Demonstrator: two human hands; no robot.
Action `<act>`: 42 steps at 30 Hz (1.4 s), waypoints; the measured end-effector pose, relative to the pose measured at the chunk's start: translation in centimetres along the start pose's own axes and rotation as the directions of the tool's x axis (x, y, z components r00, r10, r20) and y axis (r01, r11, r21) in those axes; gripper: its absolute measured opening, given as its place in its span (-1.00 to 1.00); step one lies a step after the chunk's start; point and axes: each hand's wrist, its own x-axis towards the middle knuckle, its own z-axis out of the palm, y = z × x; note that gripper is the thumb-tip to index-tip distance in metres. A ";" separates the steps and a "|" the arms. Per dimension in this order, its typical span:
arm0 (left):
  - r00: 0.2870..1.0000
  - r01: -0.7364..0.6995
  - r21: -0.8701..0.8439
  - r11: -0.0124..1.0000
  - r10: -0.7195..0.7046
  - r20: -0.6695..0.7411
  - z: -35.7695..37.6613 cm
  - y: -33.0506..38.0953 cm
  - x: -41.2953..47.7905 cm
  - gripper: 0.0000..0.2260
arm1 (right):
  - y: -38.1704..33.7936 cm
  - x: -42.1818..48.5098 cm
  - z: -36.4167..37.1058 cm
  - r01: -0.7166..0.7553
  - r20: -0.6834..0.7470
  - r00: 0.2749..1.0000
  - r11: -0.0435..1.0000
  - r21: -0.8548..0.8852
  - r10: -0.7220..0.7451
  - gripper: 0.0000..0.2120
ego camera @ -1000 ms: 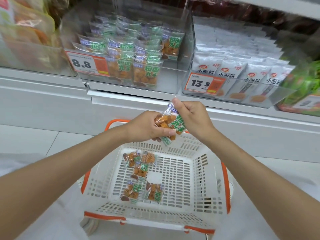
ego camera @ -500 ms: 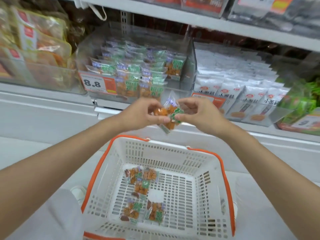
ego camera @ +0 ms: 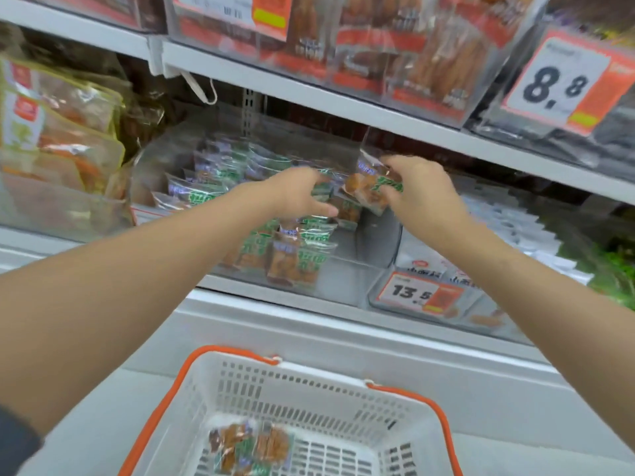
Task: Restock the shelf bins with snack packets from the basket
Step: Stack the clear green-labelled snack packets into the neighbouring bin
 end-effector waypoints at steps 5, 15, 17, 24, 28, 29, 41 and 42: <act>0.999 0.005 0.146 0.989 -0.012 0.051 0.6 -1.9 0.6 -0.35 | -0.1 5.0 1.7 -0.008 0.208 0.977 0.992 -0.128 0.035 -0.67; 0.999 -0.040 0.127 0.991 0.039 0.006 1.4 -3.2 0.9 -0.33 | -0.2 8.3 6.5 0.063 0.502 0.854 0.931 -0.360 0.136 -0.79; 0.999 -0.038 0.114 0.993 0.039 0.000 1.3 -3.1 0.7 -0.33 | -0.2 8.2 6.8 0.092 0.481 0.868 0.914 -0.396 0.121 -0.84; 0.999 -0.029 0.062 0.998 0.031 -0.027 1.4 -3.0 0.3 -0.36 | -0.5 8.1 7.7 0.126 0.392 0.914 0.849 -0.513 0.102 -0.84; 0.999 -0.022 0.057 0.998 0.024 -0.033 1.4 -3.0 0.2 -0.37 | -0.6 8.0 7.8 0.133 0.402 0.910 0.848 -0.513 0.100 -0.87; 0.999 -0.021 0.055 0.998 0.022 -0.033 1.5 -3.0 0.2 -0.37 | -0.5 8.0 7.7 0.130 0.409 0.906 0.851 -0.509 0.107 -0.86; 0.998 0.007 0.019 1.000 -0.006 -0.063 1.0 -2.0 -0.9 -0.46 | -0.7 4.0 3.6 0.112 0.245 0.967 0.980 -0.165 -0.070 -0.73; 0.992 0.007 0.025 1.000 -0.004 -0.126 1.0 -1.6 -1.4 -0.52 | -1.0 2.9 3.3 0.119 0.202 0.975 0.986 -0.119 -0.094 -0.76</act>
